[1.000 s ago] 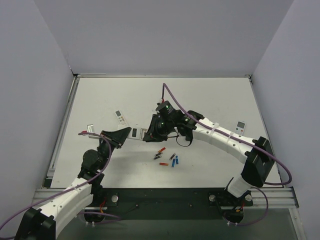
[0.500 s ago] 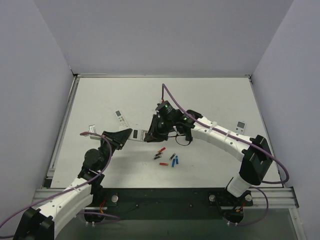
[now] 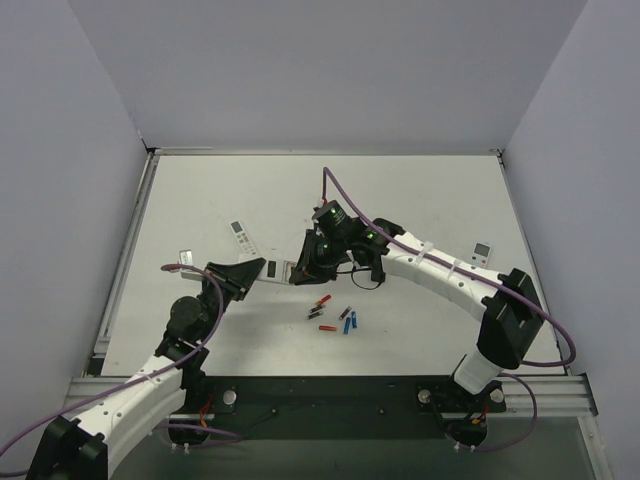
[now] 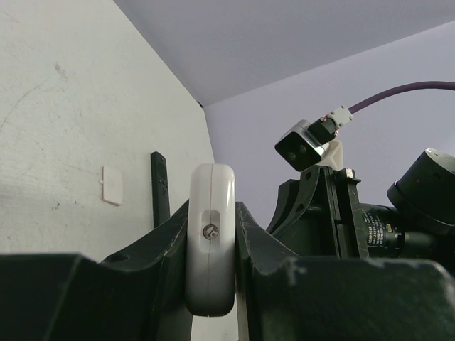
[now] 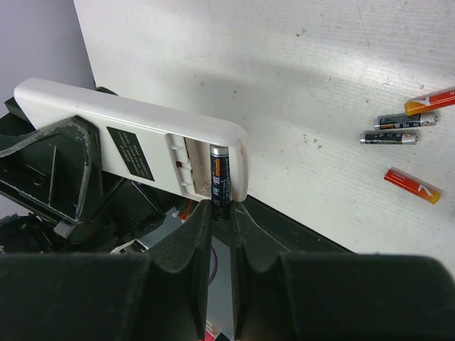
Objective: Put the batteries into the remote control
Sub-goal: Load the battery into the remote control.
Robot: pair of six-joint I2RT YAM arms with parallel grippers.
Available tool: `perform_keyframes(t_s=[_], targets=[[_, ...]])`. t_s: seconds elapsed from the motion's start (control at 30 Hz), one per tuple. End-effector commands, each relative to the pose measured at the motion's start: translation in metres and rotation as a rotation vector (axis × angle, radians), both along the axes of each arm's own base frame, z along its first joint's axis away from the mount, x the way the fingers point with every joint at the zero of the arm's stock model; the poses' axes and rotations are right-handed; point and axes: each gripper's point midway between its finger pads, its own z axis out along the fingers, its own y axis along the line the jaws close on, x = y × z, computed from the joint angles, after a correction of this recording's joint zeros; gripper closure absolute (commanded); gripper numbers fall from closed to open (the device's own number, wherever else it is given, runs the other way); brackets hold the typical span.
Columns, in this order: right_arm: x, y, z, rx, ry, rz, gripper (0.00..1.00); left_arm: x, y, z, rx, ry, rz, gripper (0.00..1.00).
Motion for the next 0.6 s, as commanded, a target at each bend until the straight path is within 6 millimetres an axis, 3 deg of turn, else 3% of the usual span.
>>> perform_keyframes(t_s=[0.0, 0.3, 0.57], targets=[[0.0069, -0.0048, -0.0096, -0.045, -0.002, 0.002, 1.0, -0.0065, -0.0043, 0.0649, -0.117, -0.134, -0.039, 1.0], [0.007, -0.0054, -0.0105, -0.05, 0.0, 0.0, 0.98, -0.0045, -0.0029, 0.0617, -0.125, -0.108, -0.028, 1.0], [0.0088, -0.0056, -0.0085, -0.049, -0.004, -0.009, 0.85, -0.0043, -0.0015, 0.062, -0.132, -0.102, -0.022, 1.0]])
